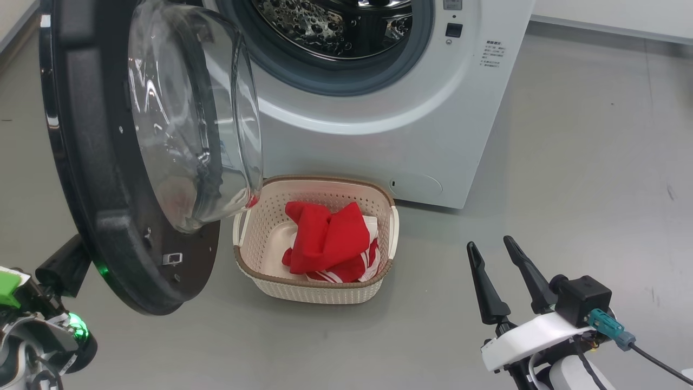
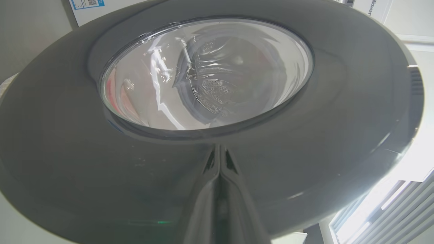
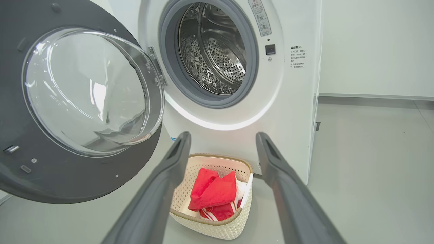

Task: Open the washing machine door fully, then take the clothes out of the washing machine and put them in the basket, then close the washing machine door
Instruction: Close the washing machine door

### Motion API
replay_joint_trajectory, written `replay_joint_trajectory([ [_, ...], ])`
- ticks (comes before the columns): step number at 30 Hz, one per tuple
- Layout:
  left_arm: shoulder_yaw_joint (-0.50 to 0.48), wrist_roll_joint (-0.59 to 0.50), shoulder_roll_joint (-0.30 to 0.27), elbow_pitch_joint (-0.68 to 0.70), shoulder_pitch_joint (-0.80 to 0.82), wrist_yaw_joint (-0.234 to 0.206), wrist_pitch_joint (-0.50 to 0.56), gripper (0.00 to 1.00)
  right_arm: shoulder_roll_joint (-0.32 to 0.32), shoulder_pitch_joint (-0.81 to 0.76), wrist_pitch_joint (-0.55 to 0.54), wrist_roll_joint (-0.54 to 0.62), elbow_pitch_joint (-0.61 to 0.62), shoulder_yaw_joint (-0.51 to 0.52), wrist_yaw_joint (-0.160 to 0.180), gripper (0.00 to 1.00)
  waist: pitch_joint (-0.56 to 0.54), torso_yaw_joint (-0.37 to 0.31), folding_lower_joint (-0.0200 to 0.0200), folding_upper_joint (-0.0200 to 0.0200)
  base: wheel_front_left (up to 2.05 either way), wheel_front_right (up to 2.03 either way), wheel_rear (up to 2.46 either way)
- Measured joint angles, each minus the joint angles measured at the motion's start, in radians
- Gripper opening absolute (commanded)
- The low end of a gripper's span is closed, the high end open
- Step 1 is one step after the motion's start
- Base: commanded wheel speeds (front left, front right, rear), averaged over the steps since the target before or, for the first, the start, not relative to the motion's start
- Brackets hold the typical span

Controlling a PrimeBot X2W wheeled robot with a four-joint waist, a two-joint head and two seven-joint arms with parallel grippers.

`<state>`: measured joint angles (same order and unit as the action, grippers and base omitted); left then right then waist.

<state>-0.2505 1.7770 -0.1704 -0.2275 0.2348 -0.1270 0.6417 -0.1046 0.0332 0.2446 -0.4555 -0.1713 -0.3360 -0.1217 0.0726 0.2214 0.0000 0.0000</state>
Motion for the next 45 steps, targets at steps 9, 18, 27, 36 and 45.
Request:
replay_joint_trajectory([
  [9, 0.009, 0.01, 0.019, 0.018, -0.02, 0.0, 0.005, 0.0, 0.003, 0.0, 0.0, 0.0, 0.0, -0.003, 0.0, 1.0, 0.004, -0.044, 0.0, 0.0, 0.0, 0.0, 0.0],
  [18, 0.031, 0.027, 0.036, 0.042, -0.032, 0.0, 0.01, 0.0, 0.008, 0.007, 0.0, 0.0, -0.002, 0.001, 0.0, 1.0, 0.009, -0.107, 0.0, 0.0, 0.0, 0.0, 0.0],
  [27, 0.064, 0.061, 0.062, 0.082, -0.043, -0.001, 0.027, 0.0, 0.01, 0.01, 0.0, 0.0, -0.007, 0.004, 0.0, 1.0, 0.012, -0.181, 0.0, 0.0, 0.0, 0.0, 0.0],
  [36, 0.094, 0.062, 0.074, 0.09, -0.059, -0.001, 0.026, 0.0, 0.013, 0.014, 0.0, 0.0, -0.009, 0.004, 0.0, 1.0, 0.018, -0.257, 0.0, 0.0, 0.0, 0.0, 0.0],
  [45, 0.087, 0.068, 0.094, 0.069, -0.06, -0.001, -0.045, 0.0, 0.018, 0.021, 0.0, 0.0, -0.01, 0.004, 0.0, 1.0, 0.032, -0.344, 0.0, 0.0, 0.0, 0.0, 0.0],
])
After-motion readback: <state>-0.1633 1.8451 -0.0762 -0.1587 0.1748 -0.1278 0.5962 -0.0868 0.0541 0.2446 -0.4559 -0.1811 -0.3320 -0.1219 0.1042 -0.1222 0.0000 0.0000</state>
